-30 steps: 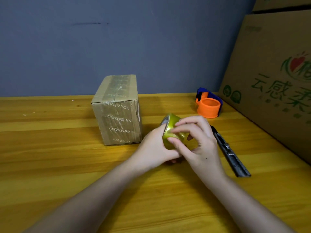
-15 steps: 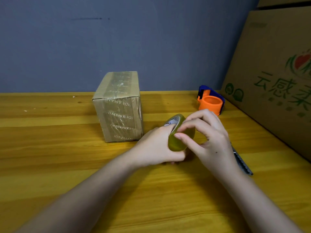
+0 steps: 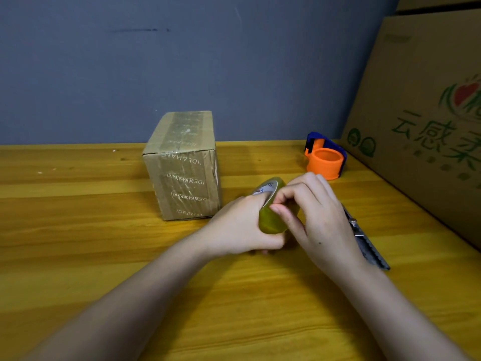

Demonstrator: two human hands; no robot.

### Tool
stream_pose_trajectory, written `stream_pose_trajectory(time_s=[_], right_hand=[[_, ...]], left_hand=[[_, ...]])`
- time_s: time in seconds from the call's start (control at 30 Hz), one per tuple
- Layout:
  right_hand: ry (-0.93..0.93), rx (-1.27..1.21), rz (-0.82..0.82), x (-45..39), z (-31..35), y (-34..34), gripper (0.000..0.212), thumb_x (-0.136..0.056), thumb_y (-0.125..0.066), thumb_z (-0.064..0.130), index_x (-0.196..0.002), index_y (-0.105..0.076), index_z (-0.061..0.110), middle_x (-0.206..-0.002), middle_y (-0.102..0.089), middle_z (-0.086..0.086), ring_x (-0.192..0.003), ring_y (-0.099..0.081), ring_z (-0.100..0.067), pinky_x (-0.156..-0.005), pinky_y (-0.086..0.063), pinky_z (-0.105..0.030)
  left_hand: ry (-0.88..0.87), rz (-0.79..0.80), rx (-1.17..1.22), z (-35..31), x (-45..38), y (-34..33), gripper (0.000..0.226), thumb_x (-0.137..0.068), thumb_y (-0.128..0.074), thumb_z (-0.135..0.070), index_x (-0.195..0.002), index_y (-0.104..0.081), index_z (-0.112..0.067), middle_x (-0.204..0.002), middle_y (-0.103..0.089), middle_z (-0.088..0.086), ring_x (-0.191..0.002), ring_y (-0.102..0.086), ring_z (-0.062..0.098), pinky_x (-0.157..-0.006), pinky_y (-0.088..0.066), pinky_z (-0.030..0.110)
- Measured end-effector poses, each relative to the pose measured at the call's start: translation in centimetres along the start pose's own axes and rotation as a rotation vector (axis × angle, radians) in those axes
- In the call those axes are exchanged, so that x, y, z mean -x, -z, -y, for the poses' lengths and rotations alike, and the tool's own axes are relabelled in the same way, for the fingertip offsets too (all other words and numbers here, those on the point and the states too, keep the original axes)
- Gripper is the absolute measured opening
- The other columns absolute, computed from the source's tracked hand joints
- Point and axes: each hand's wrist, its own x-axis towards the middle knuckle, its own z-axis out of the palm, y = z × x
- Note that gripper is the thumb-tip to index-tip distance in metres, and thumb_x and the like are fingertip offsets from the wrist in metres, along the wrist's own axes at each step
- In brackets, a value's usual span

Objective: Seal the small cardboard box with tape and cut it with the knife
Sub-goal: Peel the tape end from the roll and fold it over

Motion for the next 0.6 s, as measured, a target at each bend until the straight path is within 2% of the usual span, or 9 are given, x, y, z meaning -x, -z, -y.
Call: stream_pose_trajectory(time_s=[0.13, 0.3, 0.47, 0.6], right_hand=[[0.056, 0.041, 0.003, 0.1, -0.3, 1.0, 0.025, -0.091, -0.057, 0.032, -0.096, -0.067, 0.009, -0.092, -0.063, -0.004, -0.084, -0.056, -0.019, -0.072, -0.044, -0.024], [0.103, 0.113, -0.005, 0.0, -0.4, 1.6, 0.018, -0.091, -0.060, 0.026, -0.095, -0.070, 0.012, -0.091, -0.065, -0.003, -0.082, -0.062, -0.019, -0.070, -0.052, -0.032], [0.168, 0.242, 0.016, 0.0, -0.1, 1.8, 0.016, -0.093, -0.057, 0.023, -0.091, -0.068, 0.012, -0.089, -0.065, -0.003, -0.078, -0.062, -0.021, -0.063, -0.052, -0.033], [0.101, 0.244, 0.058, -0.2, 0.5, 1.6, 0.015, -0.090, -0.053, 0.022, -0.089, -0.064, 0.012, -0.087, -0.061, -0.003, -0.078, -0.059, -0.020, -0.058, -0.047, -0.028]], left_hand=[[0.012, 0.007, 0.043, 0.0, -0.1, 0.1, 0.030, -0.062, -0.063, -0.026, -0.090, -0.053, -0.024, -0.060, -0.068, 0.008, -0.053, -0.068, 0.024, -0.055, -0.057, 0.044], [0.018, 0.013, -0.068, -0.2, 0.0, 0.4, 0.025, -0.067, -0.066, -0.030, -0.086, -0.051, -0.026, -0.059, -0.070, 0.005, -0.052, -0.068, 0.016, -0.061, -0.058, 0.041], [0.036, 0.002, -0.138, -0.3, 0.0, 0.4, 0.025, -0.064, -0.065, -0.031, -0.083, -0.050, -0.024, -0.059, -0.070, 0.003, -0.053, -0.068, 0.015, -0.063, -0.057, 0.040], [0.044, 0.003, -0.148, -0.3, -0.1, 0.4, 0.028, -0.059, -0.060, -0.031, -0.083, -0.050, -0.023, -0.058, -0.070, 0.003, -0.052, -0.068, 0.016, -0.062, -0.057, 0.041]])
